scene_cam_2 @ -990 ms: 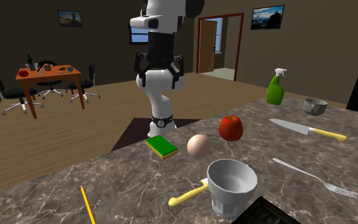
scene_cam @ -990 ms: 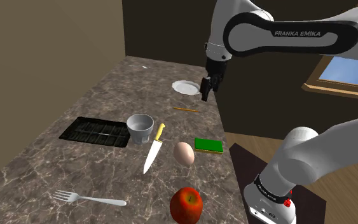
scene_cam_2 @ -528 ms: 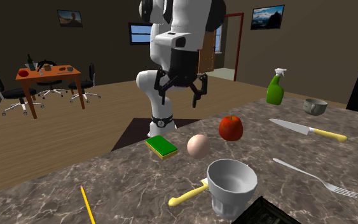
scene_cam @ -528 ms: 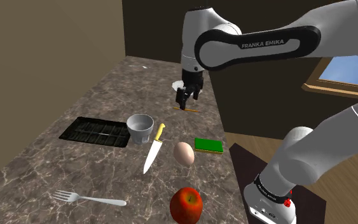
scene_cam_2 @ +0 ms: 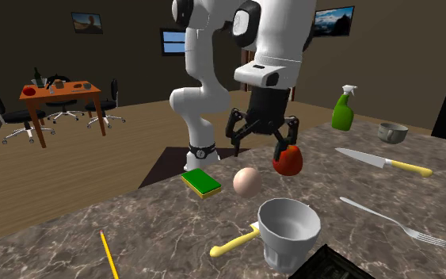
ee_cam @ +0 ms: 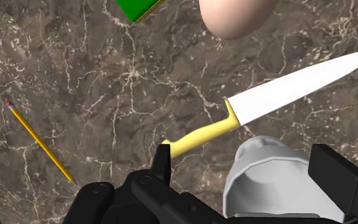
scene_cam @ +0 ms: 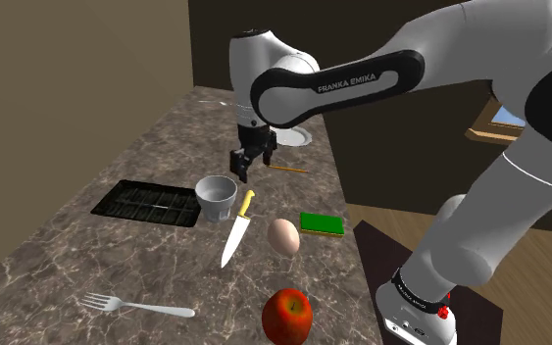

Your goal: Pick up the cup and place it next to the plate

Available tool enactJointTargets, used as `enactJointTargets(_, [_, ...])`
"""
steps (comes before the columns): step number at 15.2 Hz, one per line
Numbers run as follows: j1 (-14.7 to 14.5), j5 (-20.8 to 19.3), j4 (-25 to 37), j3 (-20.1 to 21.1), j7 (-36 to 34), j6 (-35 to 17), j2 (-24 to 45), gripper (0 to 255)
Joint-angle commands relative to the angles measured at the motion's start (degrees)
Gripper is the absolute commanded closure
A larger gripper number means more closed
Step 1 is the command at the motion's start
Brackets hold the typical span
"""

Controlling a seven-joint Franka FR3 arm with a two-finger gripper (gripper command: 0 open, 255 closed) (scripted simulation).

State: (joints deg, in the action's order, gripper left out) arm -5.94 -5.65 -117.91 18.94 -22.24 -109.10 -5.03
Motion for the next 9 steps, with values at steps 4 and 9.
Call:
enactJointTargets(4, [-1.98,-4.57,9.37,2.19,-6.51,-0.28,11.46,0])
enactJointTargets(9, [-5.64,-9.45,20.71,2.72,-12.06,1.21,23.39,0])
